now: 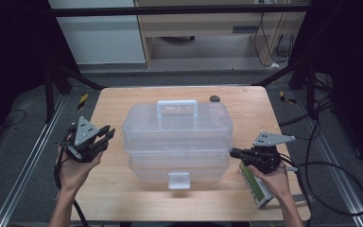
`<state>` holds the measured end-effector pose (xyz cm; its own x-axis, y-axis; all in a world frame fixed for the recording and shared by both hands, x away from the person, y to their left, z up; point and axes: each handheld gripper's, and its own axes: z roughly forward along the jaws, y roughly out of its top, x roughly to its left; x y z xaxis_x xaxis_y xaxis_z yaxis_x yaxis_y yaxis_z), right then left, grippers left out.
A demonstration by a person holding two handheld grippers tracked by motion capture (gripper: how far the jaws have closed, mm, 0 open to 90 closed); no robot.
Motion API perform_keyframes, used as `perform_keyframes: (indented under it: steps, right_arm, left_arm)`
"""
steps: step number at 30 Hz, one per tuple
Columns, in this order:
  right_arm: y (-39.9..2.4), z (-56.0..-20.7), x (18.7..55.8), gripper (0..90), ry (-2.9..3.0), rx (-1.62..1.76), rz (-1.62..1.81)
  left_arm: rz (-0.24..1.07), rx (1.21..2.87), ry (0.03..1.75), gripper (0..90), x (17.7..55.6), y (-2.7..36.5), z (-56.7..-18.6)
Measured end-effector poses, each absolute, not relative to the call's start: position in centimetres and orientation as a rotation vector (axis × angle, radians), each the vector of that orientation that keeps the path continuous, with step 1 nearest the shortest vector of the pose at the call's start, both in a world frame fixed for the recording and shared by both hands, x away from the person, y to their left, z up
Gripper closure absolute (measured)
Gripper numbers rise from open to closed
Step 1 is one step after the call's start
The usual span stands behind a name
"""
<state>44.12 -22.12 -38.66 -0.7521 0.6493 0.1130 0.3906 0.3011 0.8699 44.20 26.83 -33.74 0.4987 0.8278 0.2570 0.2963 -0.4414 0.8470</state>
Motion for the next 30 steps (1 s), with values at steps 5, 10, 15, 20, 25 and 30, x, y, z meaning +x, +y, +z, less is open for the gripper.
perform_keyframes:
  steps: [5, 10, 15, 20, 25, 30]
  right_arm:
    - [-22.1, -38.7, 44.2, 90.0, 2.308, 0.949, 1.431]
    - [-22.0, -38.6, 44.3, 90.0, 2.303, 0.948, 1.436]
    - [-21.6, -38.4, 44.2, 90.0, 2.305, 0.928, 1.429]
    - [-21.5, -37.9, 44.2, 90.0, 2.289, 0.921, 1.446]
    - [-21.5, -37.6, 44.3, 90.0, 2.278, 0.92, 1.461]
    - [-21.6, -37.6, 44.5, 90.0, 2.275, 0.926, 1.458]
  left_arm:
    - [0.831, 1.973, 0.96, 75.2, 44.0, 27.0, -35.3]
    - [0.824, 1.986, 0.968, 74.2, 43.9, 26.7, -36.5]
    - [0.836, 1.988, 0.974, 71.1, 43.6, 26.6, -37.0]
    - [0.85, 1.984, 0.967, 66.2, 43.3, 26.3, -37.6]
    - [0.849, 1.982, 0.95, 62.0, 43.4, 25.7, -37.9]
    - [0.857, 1.971, 0.935, 60.3, 43.4, 25.1, -38.0]
